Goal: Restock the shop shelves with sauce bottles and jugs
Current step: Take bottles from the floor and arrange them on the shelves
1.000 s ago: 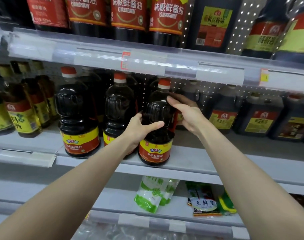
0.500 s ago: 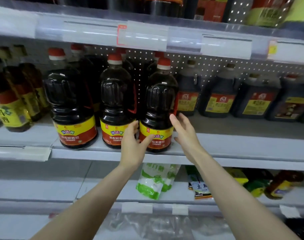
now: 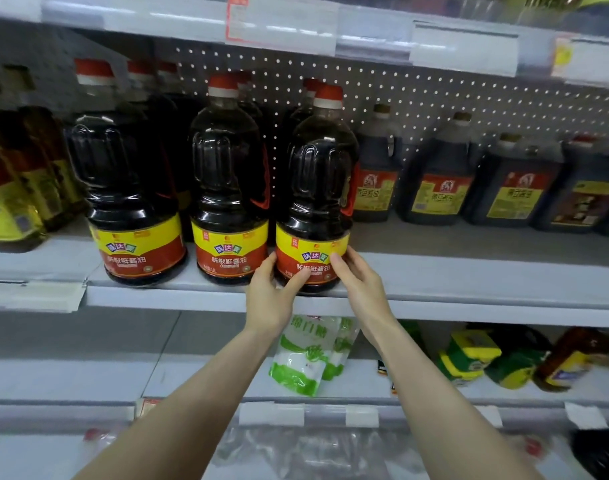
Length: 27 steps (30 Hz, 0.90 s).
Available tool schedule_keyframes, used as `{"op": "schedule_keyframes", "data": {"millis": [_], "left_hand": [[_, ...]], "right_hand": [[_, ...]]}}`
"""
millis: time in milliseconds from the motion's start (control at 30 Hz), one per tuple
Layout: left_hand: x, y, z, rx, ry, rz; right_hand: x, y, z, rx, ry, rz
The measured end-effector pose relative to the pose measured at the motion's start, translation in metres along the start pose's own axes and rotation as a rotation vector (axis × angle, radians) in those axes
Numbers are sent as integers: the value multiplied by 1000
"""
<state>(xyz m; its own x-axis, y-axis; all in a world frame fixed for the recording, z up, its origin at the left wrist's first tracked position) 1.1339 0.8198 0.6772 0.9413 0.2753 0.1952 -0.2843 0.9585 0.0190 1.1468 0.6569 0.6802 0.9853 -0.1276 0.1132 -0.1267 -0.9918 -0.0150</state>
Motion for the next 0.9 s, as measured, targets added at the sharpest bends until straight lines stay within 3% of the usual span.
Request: {"op": "schedule_keyframes", "data": {"millis": [900], "left_hand": [[2,1,-2,-23,-6,78]], "right_hand": [[4,-5,1,-192,-33,-58]]}}
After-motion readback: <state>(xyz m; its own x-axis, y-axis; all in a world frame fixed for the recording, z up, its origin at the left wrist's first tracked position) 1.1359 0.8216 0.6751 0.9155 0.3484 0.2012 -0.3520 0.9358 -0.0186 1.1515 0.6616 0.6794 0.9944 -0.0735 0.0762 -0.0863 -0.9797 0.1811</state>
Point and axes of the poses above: each hand's wrist, its own x-axis towards the middle knuckle, its own y-axis out of the back of the hand, z = x × y, the point moved 9 cm from there along x, towards the middle knuckle, and after that the axes turned 5 degrees about z, right-handed, at the moved point
